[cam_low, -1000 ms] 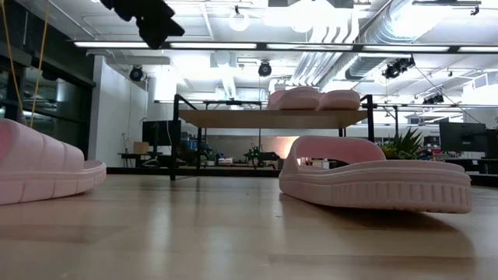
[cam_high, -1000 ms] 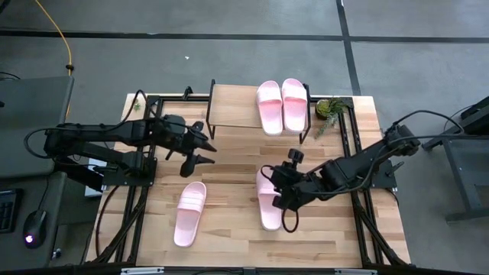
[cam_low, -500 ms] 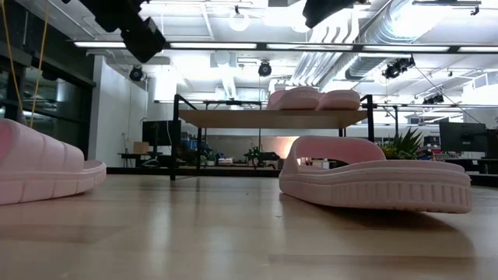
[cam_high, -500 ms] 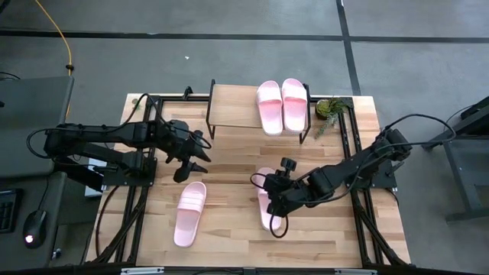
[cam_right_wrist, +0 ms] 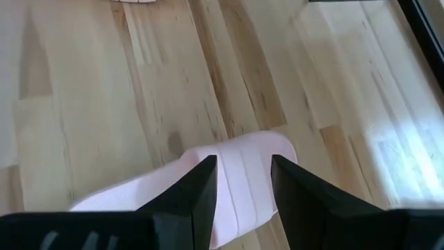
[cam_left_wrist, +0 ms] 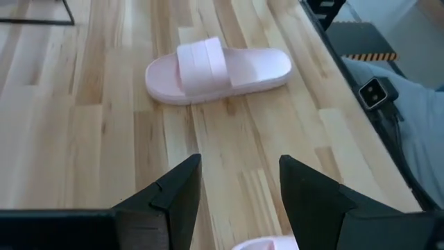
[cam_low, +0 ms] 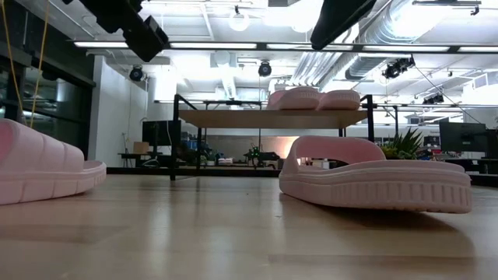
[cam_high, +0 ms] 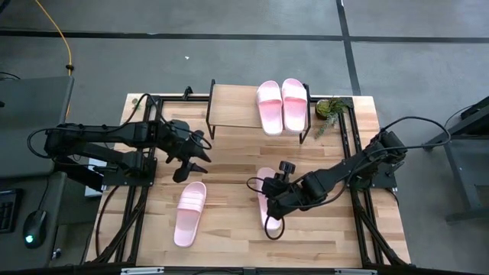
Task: Pick and place slides into the shelf
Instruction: Put the pink slide on the shelf
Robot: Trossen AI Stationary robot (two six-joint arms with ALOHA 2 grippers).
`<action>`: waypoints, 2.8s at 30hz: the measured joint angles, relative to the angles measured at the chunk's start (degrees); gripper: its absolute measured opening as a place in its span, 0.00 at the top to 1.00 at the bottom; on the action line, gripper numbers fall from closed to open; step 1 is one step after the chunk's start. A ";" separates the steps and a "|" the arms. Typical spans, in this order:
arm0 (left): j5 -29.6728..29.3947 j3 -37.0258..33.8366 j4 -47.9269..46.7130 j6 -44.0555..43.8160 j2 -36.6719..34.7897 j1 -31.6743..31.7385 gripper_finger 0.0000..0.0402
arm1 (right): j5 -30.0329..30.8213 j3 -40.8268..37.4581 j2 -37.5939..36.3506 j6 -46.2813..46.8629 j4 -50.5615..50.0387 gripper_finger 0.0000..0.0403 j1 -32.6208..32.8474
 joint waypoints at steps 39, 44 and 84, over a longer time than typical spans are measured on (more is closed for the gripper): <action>4.90 -9.84 -4.39 -5.33 1.14 -5.01 0.55 | 0.34 0.00 -0.02 -2.74 0.39 0.69 -1.87; 4.23 -9.84 -0.76 -10.79 1.14 -6.56 0.55 | -0.07 0.00 -0.02 -2.74 0.37 0.69 -3.03; -43.82 -4.96 4.38 -26.06 4.45 -53.14 0.55 | -2.38 0.00 -0.07 -6.05 2.61 0.69 -4.13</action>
